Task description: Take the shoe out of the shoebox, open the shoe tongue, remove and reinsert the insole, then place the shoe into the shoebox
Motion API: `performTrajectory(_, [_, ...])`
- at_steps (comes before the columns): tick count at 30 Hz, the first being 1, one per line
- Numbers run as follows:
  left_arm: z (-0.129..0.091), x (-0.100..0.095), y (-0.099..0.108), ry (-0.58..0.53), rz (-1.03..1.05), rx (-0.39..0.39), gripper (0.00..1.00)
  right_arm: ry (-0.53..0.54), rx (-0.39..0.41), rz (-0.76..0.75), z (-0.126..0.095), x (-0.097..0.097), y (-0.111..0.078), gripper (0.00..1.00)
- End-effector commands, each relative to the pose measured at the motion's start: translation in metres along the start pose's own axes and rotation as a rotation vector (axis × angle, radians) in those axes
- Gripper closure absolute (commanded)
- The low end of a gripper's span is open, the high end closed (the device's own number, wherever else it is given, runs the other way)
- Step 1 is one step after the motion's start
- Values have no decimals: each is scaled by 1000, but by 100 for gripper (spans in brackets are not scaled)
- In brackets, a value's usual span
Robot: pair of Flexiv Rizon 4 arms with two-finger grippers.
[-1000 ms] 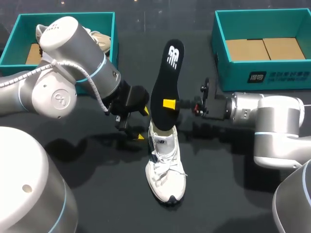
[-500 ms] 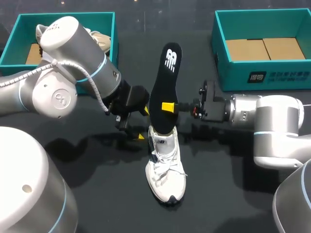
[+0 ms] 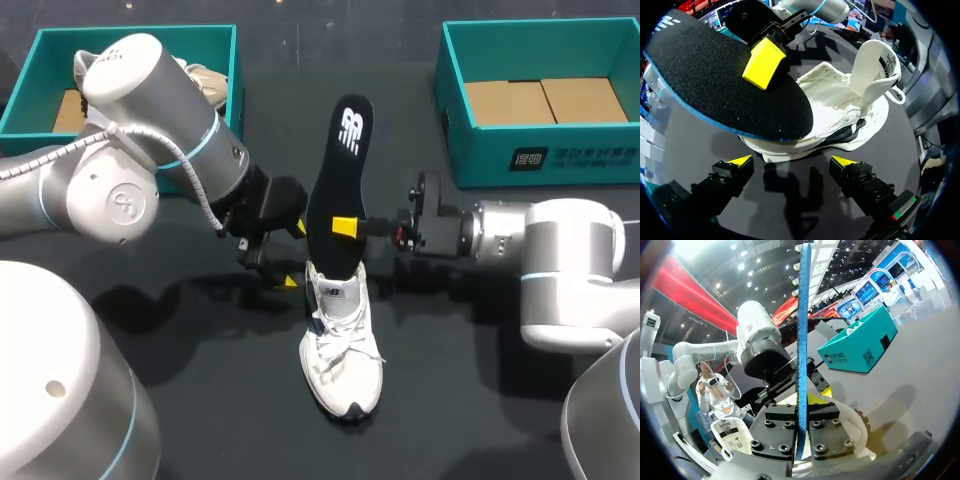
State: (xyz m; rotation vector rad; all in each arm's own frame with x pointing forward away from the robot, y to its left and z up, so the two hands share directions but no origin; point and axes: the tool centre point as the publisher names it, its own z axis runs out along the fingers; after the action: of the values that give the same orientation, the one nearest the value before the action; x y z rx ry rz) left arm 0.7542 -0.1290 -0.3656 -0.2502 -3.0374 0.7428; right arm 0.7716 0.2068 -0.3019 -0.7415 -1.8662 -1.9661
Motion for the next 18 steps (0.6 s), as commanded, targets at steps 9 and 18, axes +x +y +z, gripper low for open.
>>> performTrajectory(9, [1, 0, 0, 0, 1, -1, 0, -21, 5, 15, -2, 5, -13, 100])
performTrajectory(18, [1, 0, 0, 0, 1, -1, 0, -32, 0, 58, -3, 5, -28, 100])
